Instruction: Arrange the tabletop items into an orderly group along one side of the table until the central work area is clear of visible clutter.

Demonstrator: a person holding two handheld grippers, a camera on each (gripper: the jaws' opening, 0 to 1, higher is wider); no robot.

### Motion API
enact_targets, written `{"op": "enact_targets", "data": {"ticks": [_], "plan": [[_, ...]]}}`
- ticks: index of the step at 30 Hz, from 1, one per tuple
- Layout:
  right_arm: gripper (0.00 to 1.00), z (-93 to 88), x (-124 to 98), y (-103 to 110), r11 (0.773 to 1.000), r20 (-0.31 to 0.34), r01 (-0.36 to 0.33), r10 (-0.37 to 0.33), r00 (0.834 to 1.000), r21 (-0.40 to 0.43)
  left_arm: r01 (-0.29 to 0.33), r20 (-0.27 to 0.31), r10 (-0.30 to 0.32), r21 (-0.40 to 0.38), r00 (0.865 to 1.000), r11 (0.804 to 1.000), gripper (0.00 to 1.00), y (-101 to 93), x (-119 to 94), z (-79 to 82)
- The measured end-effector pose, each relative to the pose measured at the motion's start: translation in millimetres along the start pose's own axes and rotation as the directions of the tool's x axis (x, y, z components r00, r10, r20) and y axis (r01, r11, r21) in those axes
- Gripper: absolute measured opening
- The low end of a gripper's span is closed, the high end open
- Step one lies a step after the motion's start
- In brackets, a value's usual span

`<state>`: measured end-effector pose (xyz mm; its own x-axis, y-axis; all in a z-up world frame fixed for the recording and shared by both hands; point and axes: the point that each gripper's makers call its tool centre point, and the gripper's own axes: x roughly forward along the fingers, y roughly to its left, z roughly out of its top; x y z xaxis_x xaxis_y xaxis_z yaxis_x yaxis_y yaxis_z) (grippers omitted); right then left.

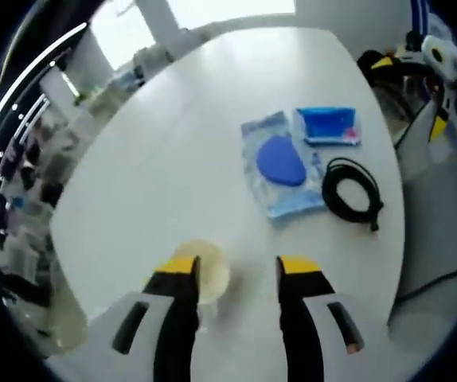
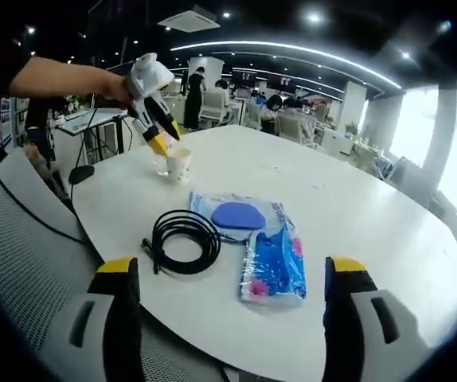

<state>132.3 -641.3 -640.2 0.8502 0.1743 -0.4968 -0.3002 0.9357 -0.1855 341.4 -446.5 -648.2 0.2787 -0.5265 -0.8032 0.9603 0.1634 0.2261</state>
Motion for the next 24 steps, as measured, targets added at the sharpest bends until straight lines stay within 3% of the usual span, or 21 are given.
{"op": "enact_targets", "data": {"ticks": [10, 14, 20, 24], "plan": [[1.0, -5.3, -0.4, -4.4, 0.997, -0.016, -0.008, 0.009, 1.0, 0.078, -0.031, 0.112, 0.042, -0.094, 0.993, 0.995, 0.56, -25.6, -26.9, 10.4], [1.0, -7.1, 0.1, -3.8, 0.996, -0.024, -0.011, 0.013, 1.0, 0.084, -0.036, 0.132, 0.051, -0.11, 0.99, 0.993, 0.62, -31.8, -33.7, 10.1], [1.0, -9.0, 0.5, -4.8, 0.997, -0.04, -0.02, 0.023, 0.999, 0.073, -0.032, 0.225, 0.077, -0.196, 0.971, 0.98, 0.69, -45.6, -49.9, 16.3], [1.0, -10.6, 3.7, -9.3, 0.998, -0.059, -0.026, 0.029, 0.998, 0.053, -0.007, 0.309, 0.099, -0.285, 0.946, 0.958, 0.78, -57.8, -61.2, 21.5]]}}
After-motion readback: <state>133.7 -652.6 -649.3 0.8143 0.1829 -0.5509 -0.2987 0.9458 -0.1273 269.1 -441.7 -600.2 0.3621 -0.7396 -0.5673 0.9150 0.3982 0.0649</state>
